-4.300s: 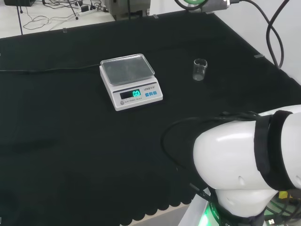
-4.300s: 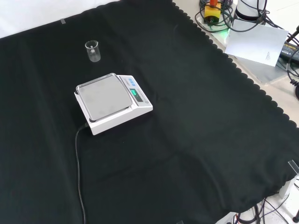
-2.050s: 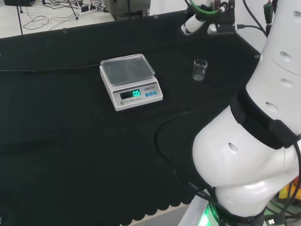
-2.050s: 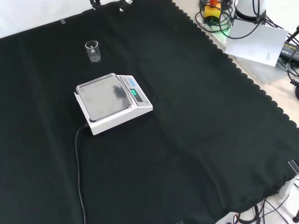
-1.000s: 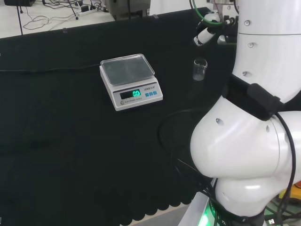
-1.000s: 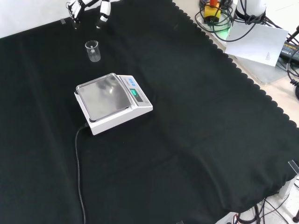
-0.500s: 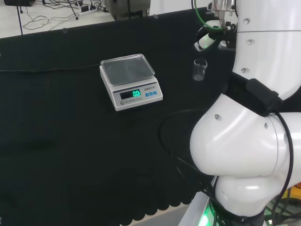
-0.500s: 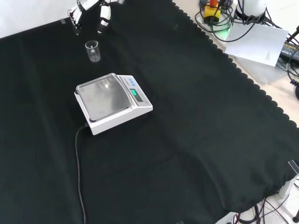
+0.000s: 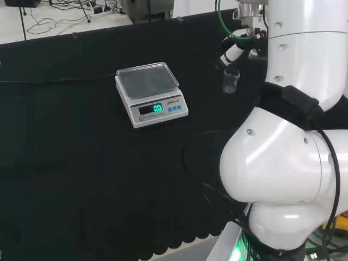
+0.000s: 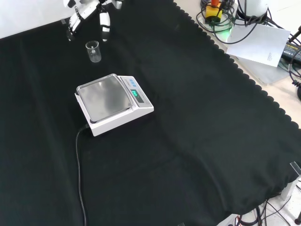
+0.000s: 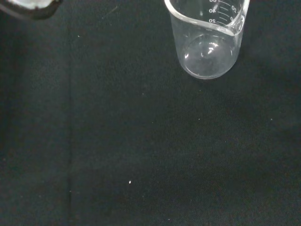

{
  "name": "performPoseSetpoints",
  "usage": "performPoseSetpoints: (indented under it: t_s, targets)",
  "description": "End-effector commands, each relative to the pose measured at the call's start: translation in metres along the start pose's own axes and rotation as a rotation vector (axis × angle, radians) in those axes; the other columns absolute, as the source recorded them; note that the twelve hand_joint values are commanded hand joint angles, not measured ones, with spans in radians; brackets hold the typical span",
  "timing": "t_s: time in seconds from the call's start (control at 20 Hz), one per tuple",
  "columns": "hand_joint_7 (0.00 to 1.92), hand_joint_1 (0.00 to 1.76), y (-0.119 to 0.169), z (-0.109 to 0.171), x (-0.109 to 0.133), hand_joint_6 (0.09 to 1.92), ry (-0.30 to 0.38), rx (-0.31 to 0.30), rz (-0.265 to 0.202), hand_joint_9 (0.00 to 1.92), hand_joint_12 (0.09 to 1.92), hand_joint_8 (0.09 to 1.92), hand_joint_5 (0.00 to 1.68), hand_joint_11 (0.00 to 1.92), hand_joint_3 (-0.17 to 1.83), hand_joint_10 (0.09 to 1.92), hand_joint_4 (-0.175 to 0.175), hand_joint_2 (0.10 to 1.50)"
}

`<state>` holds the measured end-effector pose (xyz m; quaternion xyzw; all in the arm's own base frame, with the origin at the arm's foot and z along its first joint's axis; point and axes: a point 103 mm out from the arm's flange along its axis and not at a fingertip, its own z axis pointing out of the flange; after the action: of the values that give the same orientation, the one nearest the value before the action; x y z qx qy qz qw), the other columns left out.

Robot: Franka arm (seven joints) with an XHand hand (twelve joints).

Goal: Pick up the beaker.

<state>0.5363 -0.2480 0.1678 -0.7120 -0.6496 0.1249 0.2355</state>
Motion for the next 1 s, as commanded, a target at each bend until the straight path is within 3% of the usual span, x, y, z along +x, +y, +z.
performPoseSetpoints:
  t_s: [0.05, 0.35, 1.0]
  targets:
    - [0.1, 0.64, 0.009, 0.015, 0.002, 0.09, -0.006, 0.028, -0.008, 0.02, 0.99, 0.49, 0.33, 0.0, 0.22, 0.81, 0.025, 0.73]
    - [0.14, 0.67, 0.023, 0.029, -0.009, 0.09, 0.01, 0.052, -0.013, 0.09, 1.15, 0.55, 0.42, 0.0, 0.22, 0.84, 0.012, 0.75]
    - [0.15, 0.68, 0.049, 0.048, -0.028, 0.09, 0.03, 0.105, 0.003, 0.11, 1.19, 0.57, 0.44, 0.0, 0.23, 0.84, 0.004, 0.74]
